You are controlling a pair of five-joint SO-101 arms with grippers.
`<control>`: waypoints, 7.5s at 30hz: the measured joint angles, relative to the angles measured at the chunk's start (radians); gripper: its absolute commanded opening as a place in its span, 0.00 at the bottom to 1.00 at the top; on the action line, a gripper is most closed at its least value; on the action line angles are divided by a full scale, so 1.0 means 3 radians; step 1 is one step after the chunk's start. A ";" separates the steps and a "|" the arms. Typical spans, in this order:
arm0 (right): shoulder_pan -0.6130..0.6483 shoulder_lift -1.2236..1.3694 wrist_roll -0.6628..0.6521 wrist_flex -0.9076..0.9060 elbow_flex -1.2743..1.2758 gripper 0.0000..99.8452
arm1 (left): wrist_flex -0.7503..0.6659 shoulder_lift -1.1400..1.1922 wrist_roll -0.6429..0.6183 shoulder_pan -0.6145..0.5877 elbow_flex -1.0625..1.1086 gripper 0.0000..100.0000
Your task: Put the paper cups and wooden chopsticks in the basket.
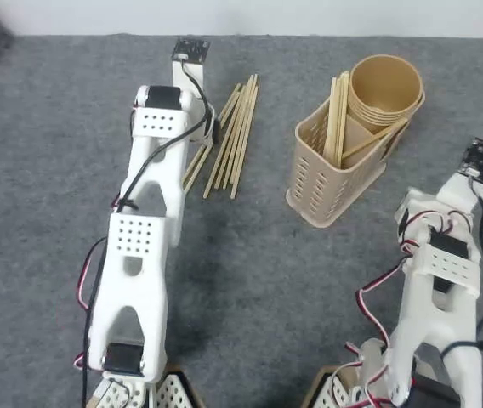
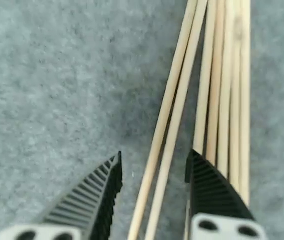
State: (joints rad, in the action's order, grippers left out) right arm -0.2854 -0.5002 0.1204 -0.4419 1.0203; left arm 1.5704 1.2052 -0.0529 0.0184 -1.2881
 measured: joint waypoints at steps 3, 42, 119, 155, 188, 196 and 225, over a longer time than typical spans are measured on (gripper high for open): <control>-0.0010 0.0000 0.0000 0.0000 0.0000 0.01 | 0.0153 0.0261 0.0133 -0.0010 -0.0338 0.20; 0.0005 0.0000 -0.0087 0.0000 0.0000 0.01 | 0.0517 -0.1023 0.0731 0.0107 0.0164 0.01; -0.0210 0.0000 0.0245 0.0384 0.0215 0.01 | -0.5401 -0.5897 -0.0276 0.1759 0.6567 0.01; -0.0210 0.0000 0.0245 0.0399 0.0215 0.01 | -0.5278 -0.5079 -0.0486 0.1412 0.6306 0.15; -0.0210 0.0000 0.0245 0.0399 0.0225 0.01 | -0.0240 0.0205 0.0010 -0.0051 -0.0174 0.14; -0.0210 0.0000 0.0245 0.0399 0.0225 0.01 | 0.0184 0.0742 0.0338 -0.0031 -0.0936 0.14; -0.0210 0.0000 0.0245 0.0399 0.0225 0.01 | 0.0087 0.0578 0.0220 0.0189 -0.0655 0.01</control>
State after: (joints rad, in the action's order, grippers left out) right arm -0.3483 -0.5002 0.1941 -0.3222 1.0879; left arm 1.5965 1.3786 0.0130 0.0752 -1.4845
